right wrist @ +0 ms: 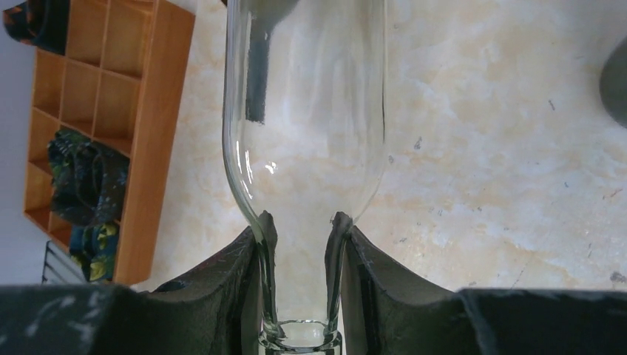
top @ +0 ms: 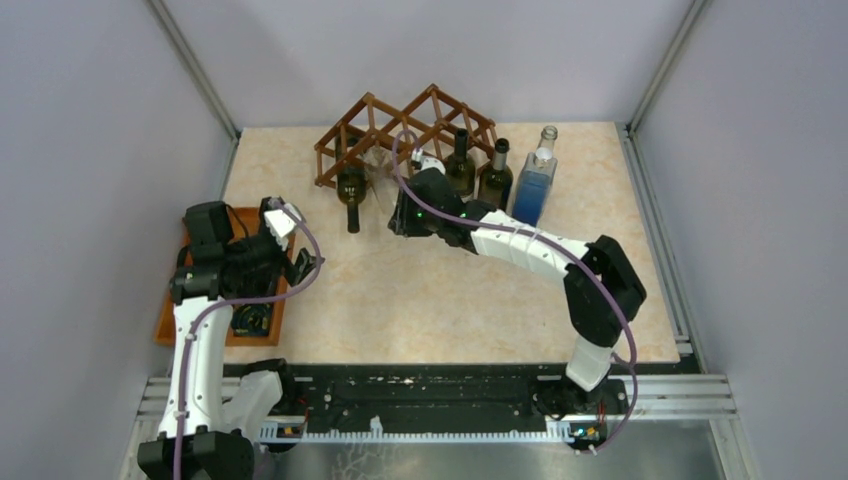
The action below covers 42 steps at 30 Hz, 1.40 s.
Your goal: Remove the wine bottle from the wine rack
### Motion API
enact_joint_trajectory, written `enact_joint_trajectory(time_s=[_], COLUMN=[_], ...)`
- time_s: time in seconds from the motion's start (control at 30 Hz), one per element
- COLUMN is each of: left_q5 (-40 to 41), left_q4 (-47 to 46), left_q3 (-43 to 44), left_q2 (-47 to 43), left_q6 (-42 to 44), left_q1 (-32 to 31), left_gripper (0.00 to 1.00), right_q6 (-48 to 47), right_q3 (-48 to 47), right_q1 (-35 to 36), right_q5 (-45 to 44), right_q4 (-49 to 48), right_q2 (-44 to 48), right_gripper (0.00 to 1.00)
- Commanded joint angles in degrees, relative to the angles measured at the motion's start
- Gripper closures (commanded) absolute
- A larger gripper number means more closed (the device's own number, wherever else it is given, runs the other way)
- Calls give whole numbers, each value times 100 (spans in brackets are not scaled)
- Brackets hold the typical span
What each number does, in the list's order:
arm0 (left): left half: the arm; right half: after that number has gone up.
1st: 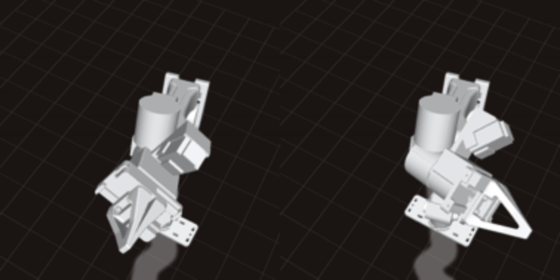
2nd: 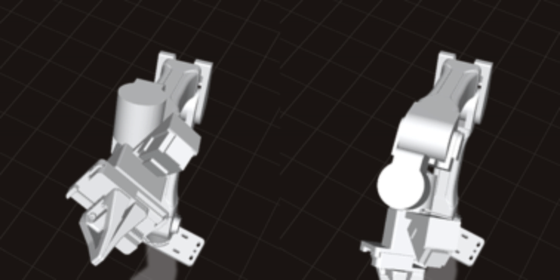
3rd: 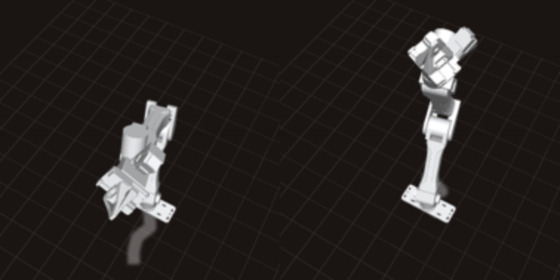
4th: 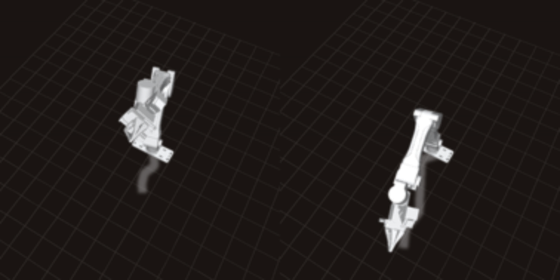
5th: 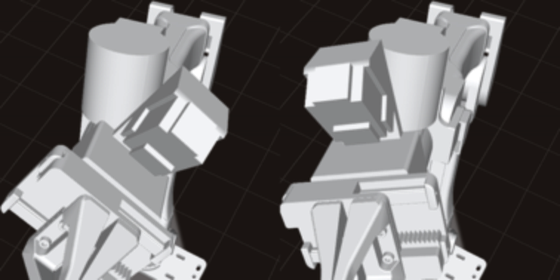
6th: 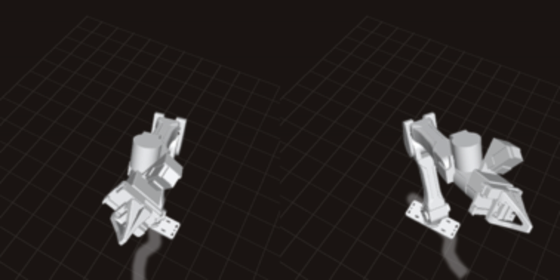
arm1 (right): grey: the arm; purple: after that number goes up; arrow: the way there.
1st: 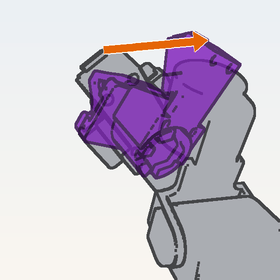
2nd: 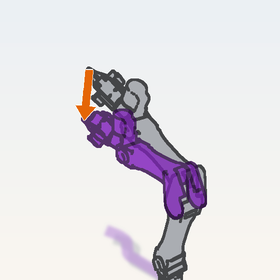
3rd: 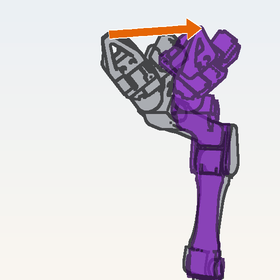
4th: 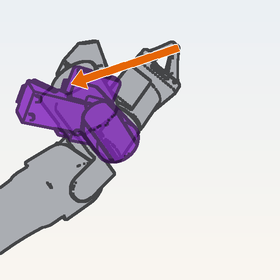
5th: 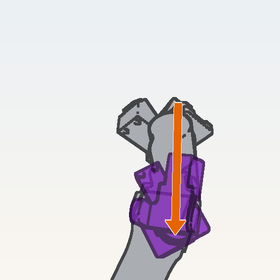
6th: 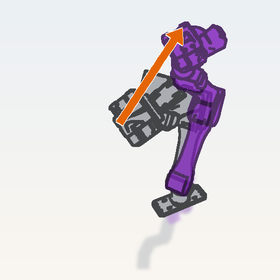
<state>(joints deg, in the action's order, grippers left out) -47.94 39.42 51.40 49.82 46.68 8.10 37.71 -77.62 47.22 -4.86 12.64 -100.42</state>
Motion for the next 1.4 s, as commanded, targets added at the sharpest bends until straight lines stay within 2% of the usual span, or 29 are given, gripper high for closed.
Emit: enact_joint_trajectory(time_s=[0.0,0.23,0.43,0.63,0.83,1.1,1.27,1.37], left_q5=[-289,-395,-503,-593,-1087,-1119,-841,-508], left_q4=[8,80,79,219,368,368,336,-193], left_q3=[-76,-108,-162,-179,-215,-103,45,-113], left_q2=[-75,-127,-154,-238,-325,-200,108,106], left_q6=[354,695,819,1249,1798,2833,2986,2687], left_q1=[33,23,21,19,-54,-925,-1688,-2165], left_gripper=[1,1,1,1,1,1,1,1], right_q6=[205,371,359,194,-129,-491,-417,-346], right_q3=[130,568,792,868,723,723,792,741], right_q1=[32,32,28,27,28,38,231,443], right_q5=[431,691,576,379,724,1771,2119,2244], right_q4=[-619,-662,-539,-193,410,866,651,506], right_q2=[567,1095,1523,2012,2282,2704,2817,2734], right_gripper=[100,100,100,100,100,100,100,100])
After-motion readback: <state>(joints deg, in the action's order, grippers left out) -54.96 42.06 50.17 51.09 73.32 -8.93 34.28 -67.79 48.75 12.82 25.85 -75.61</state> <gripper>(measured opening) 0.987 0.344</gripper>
